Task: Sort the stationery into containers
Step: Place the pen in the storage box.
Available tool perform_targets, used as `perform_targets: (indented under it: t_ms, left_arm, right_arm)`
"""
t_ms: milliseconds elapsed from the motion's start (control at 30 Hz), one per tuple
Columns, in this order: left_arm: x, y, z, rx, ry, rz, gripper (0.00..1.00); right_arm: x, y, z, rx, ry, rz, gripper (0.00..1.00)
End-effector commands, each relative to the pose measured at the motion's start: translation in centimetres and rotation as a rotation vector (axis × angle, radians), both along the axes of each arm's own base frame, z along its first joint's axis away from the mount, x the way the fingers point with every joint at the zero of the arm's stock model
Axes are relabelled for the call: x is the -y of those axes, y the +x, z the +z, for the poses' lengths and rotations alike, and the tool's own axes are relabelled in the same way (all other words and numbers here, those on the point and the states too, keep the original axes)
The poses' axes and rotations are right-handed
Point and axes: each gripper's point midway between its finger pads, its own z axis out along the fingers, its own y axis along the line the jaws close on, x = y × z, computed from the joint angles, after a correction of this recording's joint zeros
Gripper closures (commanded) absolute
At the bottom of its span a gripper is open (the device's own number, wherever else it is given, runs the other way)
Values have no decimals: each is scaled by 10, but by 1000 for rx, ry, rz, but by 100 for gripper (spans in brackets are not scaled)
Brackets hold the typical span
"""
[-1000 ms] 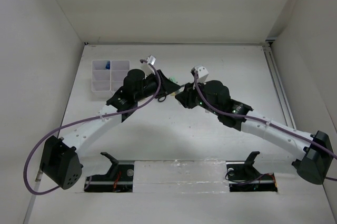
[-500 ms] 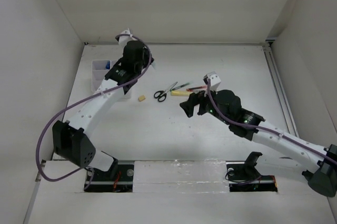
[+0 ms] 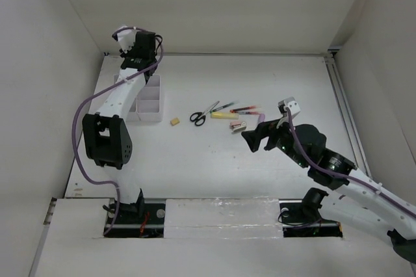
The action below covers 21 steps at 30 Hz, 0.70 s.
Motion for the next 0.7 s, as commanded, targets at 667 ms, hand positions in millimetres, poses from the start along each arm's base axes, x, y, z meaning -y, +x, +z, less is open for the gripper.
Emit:
perform_targets:
  t_ms: [667]
  left_arm:
    - [-4,5,-34,-23,10,76,100]
  right_arm:
    - [10,-4,-13,-34,-32,-31,3]
